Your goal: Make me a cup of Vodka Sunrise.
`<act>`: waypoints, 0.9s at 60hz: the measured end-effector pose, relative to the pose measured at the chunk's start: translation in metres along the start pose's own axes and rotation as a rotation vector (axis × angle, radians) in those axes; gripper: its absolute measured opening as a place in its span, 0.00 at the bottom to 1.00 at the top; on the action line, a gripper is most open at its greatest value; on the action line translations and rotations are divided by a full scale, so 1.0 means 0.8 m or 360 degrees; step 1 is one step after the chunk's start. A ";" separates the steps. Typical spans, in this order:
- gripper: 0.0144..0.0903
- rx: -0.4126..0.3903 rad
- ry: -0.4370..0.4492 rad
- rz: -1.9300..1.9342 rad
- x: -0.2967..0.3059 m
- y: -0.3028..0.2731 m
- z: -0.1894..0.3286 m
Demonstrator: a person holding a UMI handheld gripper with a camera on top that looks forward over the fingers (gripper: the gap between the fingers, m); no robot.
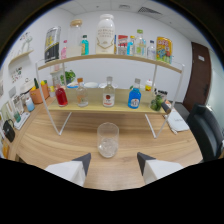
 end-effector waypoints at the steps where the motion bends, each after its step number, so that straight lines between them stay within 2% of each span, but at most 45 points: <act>1: 0.95 -0.0003 0.0004 0.0002 0.000 0.001 0.000; 13: 0.95 -0.0020 0.0058 0.0032 -0.008 0.017 -0.015; 23: 0.93 0.0024 0.0032 0.0099 -0.065 0.026 -0.025; 29: 0.94 0.0112 -0.0029 0.0140 -0.120 0.014 -0.026; 42: 0.95 0.0416 -0.0140 0.0104 -0.209 -0.067 -0.004; 47: 0.95 0.0482 -0.0155 0.0094 -0.228 -0.099 0.017; 48: 0.90 0.0491 -0.0160 0.0093 -0.231 -0.105 0.022; 49: 0.95 0.0501 -0.0162 0.0092 -0.233 -0.112 0.027; 54: 0.95 0.0554 -0.0151 0.0090 -0.240 -0.143 0.052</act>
